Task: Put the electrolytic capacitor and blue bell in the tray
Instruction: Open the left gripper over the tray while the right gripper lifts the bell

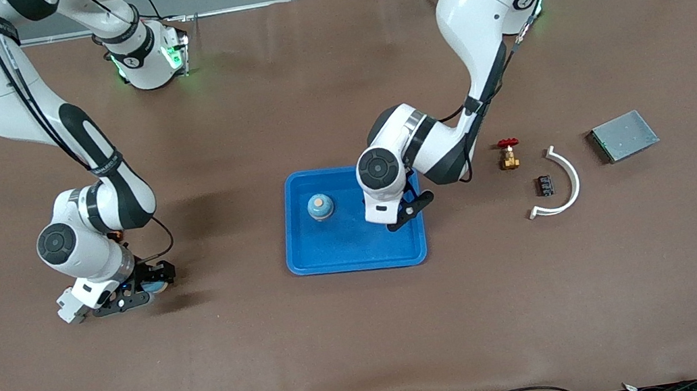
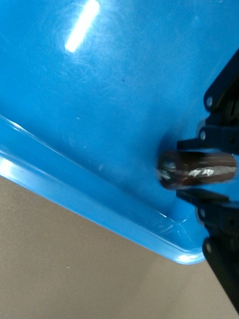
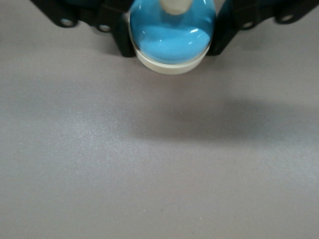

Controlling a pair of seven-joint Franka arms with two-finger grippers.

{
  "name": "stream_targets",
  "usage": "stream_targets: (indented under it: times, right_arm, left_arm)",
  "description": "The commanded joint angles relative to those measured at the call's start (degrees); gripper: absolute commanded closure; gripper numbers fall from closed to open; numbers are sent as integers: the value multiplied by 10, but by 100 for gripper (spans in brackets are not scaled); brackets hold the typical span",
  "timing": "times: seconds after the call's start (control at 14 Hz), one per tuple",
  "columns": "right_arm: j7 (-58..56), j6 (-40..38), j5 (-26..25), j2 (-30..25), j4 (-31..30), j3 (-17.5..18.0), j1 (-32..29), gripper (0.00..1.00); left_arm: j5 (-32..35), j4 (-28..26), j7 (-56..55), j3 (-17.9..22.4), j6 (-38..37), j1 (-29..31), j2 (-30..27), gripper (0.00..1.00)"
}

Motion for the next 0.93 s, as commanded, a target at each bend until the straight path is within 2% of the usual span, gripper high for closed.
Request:
stream_targets:
  times: [0.0, 0.21, 0.36, 0.57, 0.85]
  right_arm:
    - [22, -5, 16, 1, -1, 18, -4, 100]
    - [92, -46, 16, -20, 6, 47, -1, 100]
    - [130, -64, 16, -29, 14, 47, 19, 100]
    - [216, -79, 16, -31, 32, 47, 54, 100]
    - [371, -124, 15, -29, 75, 46, 128, 100]
  left_arm:
    - [0, 3, -1, 7, 3, -7, -1, 0]
    - [20, 3, 0, 10, -6, -11, -12, 0]
    - [52, 5, 9, 9, -26, -4, -30, 0]
    - [58, 3, 75, 12, -64, 14, -67, 0]
    - [56, 1, 188, 10, -117, 73, -119, 0]
